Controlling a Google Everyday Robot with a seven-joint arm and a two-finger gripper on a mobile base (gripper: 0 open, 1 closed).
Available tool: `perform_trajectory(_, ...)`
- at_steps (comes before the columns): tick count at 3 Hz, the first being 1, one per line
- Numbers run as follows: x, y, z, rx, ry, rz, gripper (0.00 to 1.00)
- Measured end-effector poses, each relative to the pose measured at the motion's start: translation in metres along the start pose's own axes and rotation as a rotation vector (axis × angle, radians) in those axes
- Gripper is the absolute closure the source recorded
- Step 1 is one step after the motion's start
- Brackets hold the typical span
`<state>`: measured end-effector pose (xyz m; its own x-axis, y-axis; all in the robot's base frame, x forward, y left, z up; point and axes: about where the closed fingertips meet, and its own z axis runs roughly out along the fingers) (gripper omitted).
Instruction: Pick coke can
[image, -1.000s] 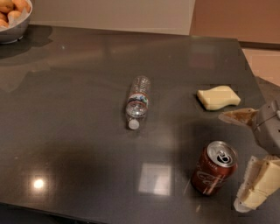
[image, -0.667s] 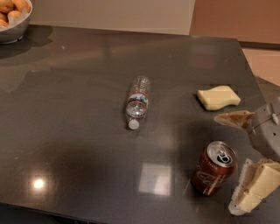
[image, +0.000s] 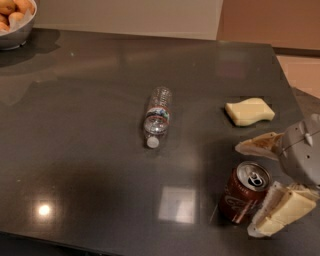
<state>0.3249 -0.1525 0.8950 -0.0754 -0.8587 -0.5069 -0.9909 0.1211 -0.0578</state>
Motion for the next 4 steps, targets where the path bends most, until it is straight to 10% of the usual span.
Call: perform_trajectory(4,-0.029,-0.017,-0.048,0.007,0.016,0.044,1.0)
